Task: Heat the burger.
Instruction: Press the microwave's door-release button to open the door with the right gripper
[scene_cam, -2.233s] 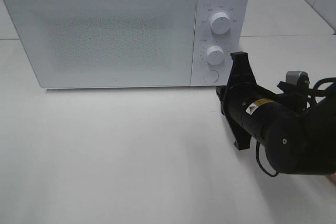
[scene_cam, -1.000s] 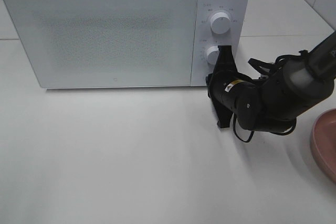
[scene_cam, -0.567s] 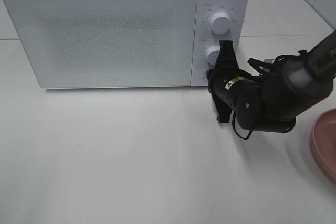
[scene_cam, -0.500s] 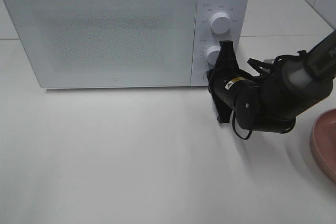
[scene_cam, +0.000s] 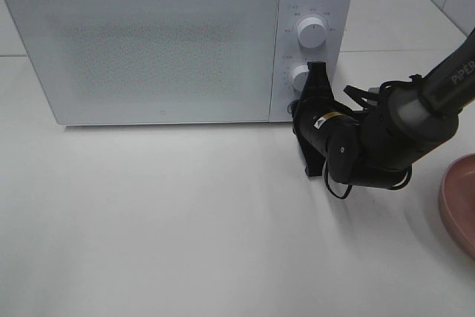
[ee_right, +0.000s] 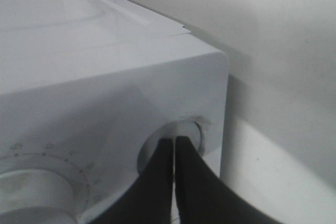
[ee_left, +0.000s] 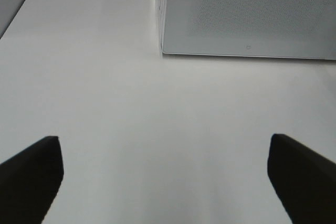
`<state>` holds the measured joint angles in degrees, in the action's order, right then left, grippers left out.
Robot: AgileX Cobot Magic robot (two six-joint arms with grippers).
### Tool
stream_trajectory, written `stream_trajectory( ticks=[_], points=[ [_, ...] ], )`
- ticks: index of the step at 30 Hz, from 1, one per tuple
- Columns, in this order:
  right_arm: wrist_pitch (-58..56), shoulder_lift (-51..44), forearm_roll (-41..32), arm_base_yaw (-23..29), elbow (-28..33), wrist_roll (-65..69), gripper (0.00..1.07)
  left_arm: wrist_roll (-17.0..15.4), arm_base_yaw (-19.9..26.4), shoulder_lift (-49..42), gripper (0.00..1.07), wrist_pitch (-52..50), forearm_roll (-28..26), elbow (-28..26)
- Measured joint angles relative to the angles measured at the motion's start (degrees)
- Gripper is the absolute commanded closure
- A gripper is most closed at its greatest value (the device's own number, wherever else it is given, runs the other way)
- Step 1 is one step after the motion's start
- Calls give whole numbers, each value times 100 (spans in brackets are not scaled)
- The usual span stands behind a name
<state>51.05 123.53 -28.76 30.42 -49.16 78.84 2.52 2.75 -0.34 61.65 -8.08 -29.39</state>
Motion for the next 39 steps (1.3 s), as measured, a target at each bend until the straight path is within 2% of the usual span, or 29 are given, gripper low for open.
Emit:
stream_trajectory(
  ticks=[39],
  points=[
    [97,344,-980,189,-573,-791,107,0,0,0,9,0,0,0]
  ],
)
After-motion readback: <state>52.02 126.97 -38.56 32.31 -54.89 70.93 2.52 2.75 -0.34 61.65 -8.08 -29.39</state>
